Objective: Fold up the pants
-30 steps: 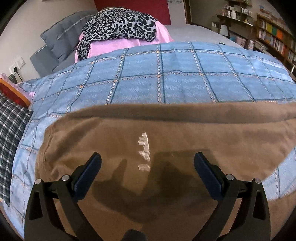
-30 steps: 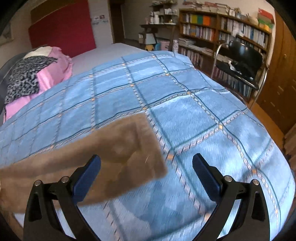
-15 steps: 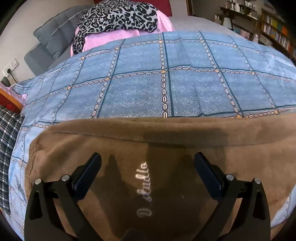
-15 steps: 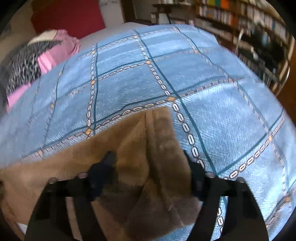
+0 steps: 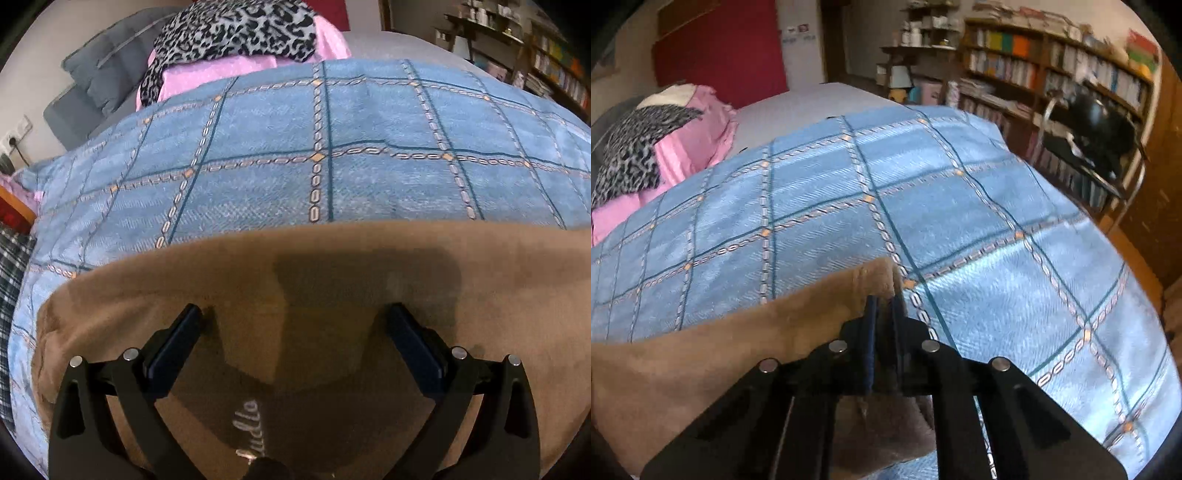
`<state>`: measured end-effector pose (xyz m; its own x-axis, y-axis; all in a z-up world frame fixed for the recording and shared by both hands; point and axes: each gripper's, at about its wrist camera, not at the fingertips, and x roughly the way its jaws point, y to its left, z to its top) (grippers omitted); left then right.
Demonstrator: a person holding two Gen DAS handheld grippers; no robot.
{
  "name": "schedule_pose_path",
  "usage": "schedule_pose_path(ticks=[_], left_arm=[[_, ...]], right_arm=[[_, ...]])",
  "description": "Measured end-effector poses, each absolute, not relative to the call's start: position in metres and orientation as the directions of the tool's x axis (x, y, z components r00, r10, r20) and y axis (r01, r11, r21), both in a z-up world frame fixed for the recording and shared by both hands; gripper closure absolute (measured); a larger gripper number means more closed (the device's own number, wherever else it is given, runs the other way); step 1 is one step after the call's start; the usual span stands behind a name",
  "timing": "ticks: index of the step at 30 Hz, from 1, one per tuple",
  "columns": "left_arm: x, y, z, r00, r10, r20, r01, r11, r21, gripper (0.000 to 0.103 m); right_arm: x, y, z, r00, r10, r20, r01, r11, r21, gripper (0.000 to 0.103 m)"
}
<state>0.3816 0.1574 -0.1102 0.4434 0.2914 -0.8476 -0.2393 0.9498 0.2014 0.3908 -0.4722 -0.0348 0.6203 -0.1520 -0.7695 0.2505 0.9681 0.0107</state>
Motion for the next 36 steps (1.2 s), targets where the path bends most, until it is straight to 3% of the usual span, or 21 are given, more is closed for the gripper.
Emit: schedule_pose_path(ticks=[1,3,11,12,13,14,16,20,22,25,28,29,30,36], left_arm=[[0.382,0.16,-0.112,0.441,0.279,-0.853,-0.246,0.952,0.184,0.002],[0.383,0.165,-0.113,0.442,0.26,-0.858,-0.255,0.954,0.157,0.002],[0.386,0.167,-0.114,0.443,0.267,-0.856,-0.269,0.95,0.157,0.002],[0.387,0.167,-0.114,0.442,0.267,-0.857,-0.272,0.95,0.155,0.002],[0.388,0.168,-0.114,0.441,0.266,-0.857,-0.275,0.949,0.153,0.002],[0.39,0.169,-0.113,0.439,0.266,-0.858,-0.277,0.949,0.152,0.002],[0.394,0.169,-0.113,0.436,0.268,-0.859,-0.28,0.948,0.154,0.002],[0.408,0.167,-0.112,0.445,0.281,-0.851,-0.274,0.947,0.169,0.002],[0.416,0.166,-0.114,0.451,0.285,-0.846,-0.277,0.946,0.171,0.002],[0.429,0.167,-0.124,0.449,0.292,-0.844,-0.281,0.943,0.177,0.002],[0.429,0.17,-0.122,0.457,0.277,-0.845,-0.283,0.946,0.157,0.002],[0.426,0.172,-0.119,0.458,0.265,-0.849,-0.281,0.949,0.144,0.002],[0.424,0.174,-0.117,0.457,0.258,-0.851,-0.28,0.95,0.138,0.002],[0.393,0.191,-0.092,0.477,0.264,-0.838,-0.313,0.942,0.118,0.002]], right_arm=[[0.391,-0.478,-0.039,0.613,-0.151,-0.776,0.272,0.962,0.027,0.079],[0.389,-0.489,-0.043,0.616,-0.142,-0.775,0.301,0.951,0.066,0.024],[0.412,-0.503,-0.059,0.603,0.09,-0.793,0.221,0.936,0.274,0.023],[0.415,-0.5,-0.063,0.589,0.117,-0.8,0.2,0.938,0.284,0.029],[0.419,-0.495,-0.07,0.567,0.14,-0.812,0.176,0.942,0.286,0.042],[0.422,-0.49,-0.076,0.542,0.116,-0.832,0.177,0.952,0.248,0.074],[0.423,-0.481,-0.076,0.548,0.066,-0.834,0.18,0.964,0.194,0.09],[0.421,-0.468,-0.051,0.626,-0.098,-0.773,0.213,0.976,0.049,0.092],[0.422,-0.468,-0.044,0.643,-0.123,-0.756,0.238,0.97,0.044,0.092],[0.434,-0.469,-0.067,0.569,-0.127,-0.812,0.248,0.969,0.022,0.091],[0.431,-0.464,-0.081,0.563,-0.201,-0.802,0.226,0.97,-0.084,0.073],[0.428,-0.464,-0.078,0.566,-0.231,-0.791,0.249,0.963,-0.103,0.051],[0.423,-0.467,-0.075,0.567,-0.238,-0.789,0.273,0.957,-0.093,0.038],[0.388,-0.47,-0.041,0.612,-0.192,-0.767,0.256,0.966,-0.038,0.032]])
